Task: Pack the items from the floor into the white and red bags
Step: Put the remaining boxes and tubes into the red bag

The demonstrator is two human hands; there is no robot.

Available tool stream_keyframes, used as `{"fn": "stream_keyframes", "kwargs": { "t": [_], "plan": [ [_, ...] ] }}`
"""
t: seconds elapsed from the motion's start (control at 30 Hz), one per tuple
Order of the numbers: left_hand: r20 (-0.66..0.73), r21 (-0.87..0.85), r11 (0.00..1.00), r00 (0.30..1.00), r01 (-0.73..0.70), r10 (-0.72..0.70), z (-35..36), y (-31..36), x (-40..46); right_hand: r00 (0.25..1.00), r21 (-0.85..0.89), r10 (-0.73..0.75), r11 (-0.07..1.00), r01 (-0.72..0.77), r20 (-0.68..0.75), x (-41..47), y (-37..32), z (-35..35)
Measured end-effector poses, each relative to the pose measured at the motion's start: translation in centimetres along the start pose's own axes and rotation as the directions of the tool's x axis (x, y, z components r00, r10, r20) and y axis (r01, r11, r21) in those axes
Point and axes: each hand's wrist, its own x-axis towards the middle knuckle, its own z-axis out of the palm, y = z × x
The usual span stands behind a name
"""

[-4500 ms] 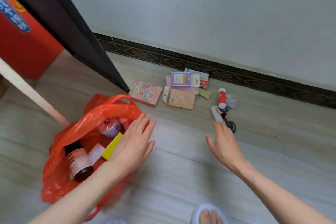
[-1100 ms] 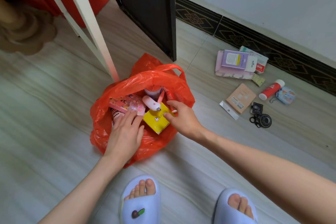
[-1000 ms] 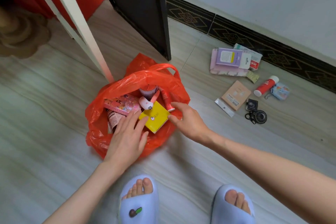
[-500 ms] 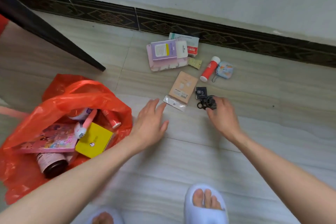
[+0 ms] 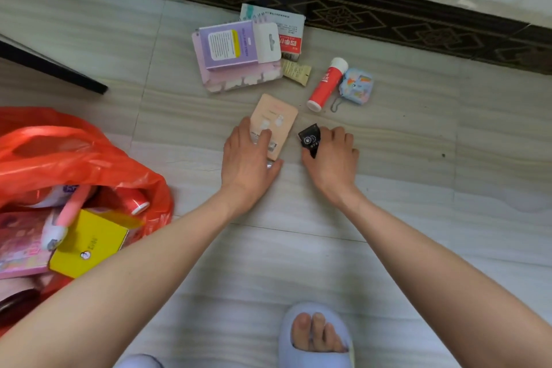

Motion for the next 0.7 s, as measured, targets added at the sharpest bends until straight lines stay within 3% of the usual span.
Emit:
{"fn": "stream_keyframes", "kwargs": {
  "t": [0.17, 0.37, 0.57, 0.7],
  "plan": [
    [-0.004, -0.128, 0.992, 1.0, 0.014, -0.014, -1.1, -1.6, -2.0, 0.991, 0.044, -0.128, 0.991, 0.127, 0.029, -2.2, 0.9, 0.3],
    [-0.034, -0.206, 0.979, 0.999, 0.004, -0.011, -4.5, -4.1, -6.8, 0.963, 0.365, -0.269, 0.897, 0.248, 0.007, -5.7, -0.2, -1.0],
    [-0.119, -0.191, 0.981, 0.991, 0.037, -0.06, -9.2, -7.0, -13.7, 0.941, 0.536, -0.335, 0.803, 0.258, 0.049, -10.0, -5.3, -2.1],
    [-0.184, -0.182, 0.975, 0.97, 0.128, -0.161, -11.2, -9.2, -18.8, 0.889, 0.583, -0.446, 0.752, 0.307, 0.106, -12.8, -10.4, -2.4]
  ]
}}
